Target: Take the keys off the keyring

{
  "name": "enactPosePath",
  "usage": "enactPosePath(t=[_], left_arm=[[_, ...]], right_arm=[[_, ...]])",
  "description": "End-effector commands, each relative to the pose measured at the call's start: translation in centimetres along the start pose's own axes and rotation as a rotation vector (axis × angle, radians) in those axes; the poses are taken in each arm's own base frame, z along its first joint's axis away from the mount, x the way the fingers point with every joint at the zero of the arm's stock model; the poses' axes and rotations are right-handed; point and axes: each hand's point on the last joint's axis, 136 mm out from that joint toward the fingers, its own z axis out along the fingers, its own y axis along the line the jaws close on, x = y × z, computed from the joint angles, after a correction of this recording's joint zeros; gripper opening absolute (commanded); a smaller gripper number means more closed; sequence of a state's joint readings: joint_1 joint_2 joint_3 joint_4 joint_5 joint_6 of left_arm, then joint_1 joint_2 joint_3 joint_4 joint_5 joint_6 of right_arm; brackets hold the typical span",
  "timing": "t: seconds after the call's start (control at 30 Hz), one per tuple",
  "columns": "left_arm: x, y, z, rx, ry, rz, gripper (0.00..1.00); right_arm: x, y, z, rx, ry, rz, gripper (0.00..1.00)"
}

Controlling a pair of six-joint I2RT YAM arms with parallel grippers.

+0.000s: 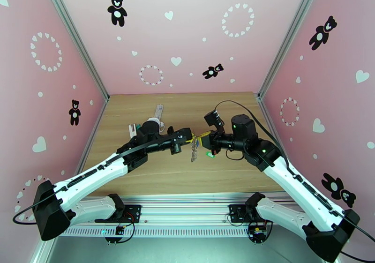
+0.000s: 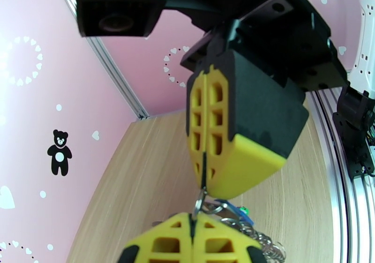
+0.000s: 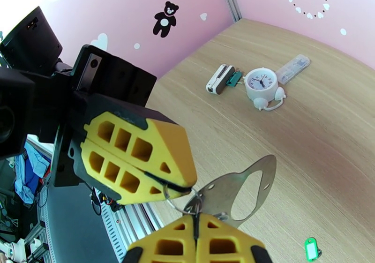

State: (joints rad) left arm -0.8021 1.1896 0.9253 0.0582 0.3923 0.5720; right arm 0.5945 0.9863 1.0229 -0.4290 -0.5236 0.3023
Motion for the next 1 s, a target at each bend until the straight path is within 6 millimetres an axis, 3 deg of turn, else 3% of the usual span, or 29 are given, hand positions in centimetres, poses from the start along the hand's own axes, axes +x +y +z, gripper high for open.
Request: enactPosePath(t=[0.0, 0.97], left_arm=[[-1.9, 2.3, -0.8, -0.115, -0.041, 0.024, 0.04], [-2.8, 1.5, 0.8, -0.134, -0.005, 0.003, 0.04]], right_arm=[[-0.2, 0.9, -1.2, 0.003, -0.014, -0.034, 0.0], [-2.1, 2.1, -2.0, 0.089, -0.057, -0.228, 0.0]])
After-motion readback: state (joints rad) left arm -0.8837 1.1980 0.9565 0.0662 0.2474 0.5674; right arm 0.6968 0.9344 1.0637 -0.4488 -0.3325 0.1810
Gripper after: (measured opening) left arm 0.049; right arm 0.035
